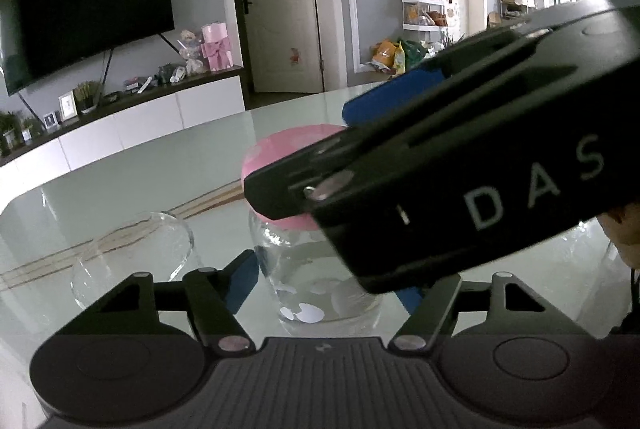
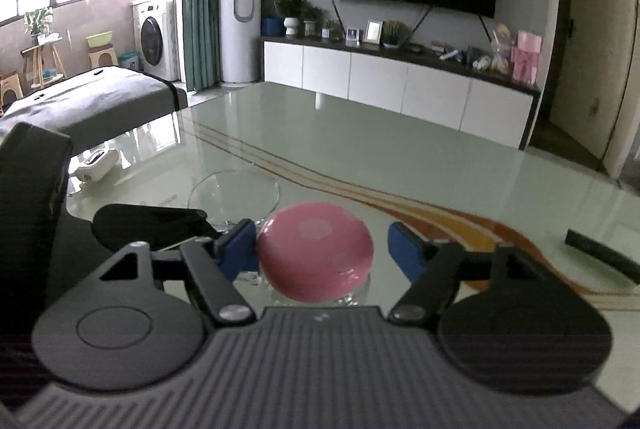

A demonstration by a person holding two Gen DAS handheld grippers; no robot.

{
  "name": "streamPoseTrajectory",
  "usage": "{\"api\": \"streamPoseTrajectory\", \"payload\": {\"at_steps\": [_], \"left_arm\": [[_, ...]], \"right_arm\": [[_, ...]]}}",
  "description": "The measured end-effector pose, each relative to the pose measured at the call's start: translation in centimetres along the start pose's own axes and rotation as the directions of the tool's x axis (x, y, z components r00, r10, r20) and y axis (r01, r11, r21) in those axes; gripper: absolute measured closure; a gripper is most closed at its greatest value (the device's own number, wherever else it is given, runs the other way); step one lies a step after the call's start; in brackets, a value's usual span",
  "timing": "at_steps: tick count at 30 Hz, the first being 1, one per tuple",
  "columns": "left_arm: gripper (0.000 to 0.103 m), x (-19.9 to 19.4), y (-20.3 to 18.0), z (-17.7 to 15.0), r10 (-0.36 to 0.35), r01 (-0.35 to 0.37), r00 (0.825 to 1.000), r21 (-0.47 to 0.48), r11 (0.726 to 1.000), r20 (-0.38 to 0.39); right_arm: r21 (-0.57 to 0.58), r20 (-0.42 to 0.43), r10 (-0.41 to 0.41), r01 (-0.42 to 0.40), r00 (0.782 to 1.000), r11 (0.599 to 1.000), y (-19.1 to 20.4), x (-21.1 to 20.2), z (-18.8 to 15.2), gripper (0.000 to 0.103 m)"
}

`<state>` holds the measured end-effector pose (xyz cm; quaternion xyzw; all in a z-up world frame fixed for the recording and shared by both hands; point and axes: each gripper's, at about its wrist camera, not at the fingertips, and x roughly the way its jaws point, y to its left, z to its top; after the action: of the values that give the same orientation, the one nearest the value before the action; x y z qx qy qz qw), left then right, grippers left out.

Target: Unscrew bottle cap and pour

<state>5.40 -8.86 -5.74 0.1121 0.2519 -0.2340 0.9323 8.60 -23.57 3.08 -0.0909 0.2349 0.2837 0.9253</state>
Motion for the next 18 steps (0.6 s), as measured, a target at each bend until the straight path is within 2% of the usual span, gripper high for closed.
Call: {"api": "streamPoseTrajectory", "payload": {"at_steps": [3, 18], "left_arm": [[0.030, -0.06, 0.07, 0.06, 0.004, -0.004, 1.000, 0.000, 1.000, -0.004], [0.030, -0.52, -0.23, -0.02, 0.001, -0.001, 1.000, -0.007, 1.000, -0.008]], "right_arm": [[-0.010, -0.005, -0.003, 0.003, 1.000, 1.000, 0.16, 0.07, -0.04, 0.037], [-0.045, 0.000, 0.040, -0.040, 0.999, 0.998, -0.32, -0.26, -0.23, 0.038]]}}
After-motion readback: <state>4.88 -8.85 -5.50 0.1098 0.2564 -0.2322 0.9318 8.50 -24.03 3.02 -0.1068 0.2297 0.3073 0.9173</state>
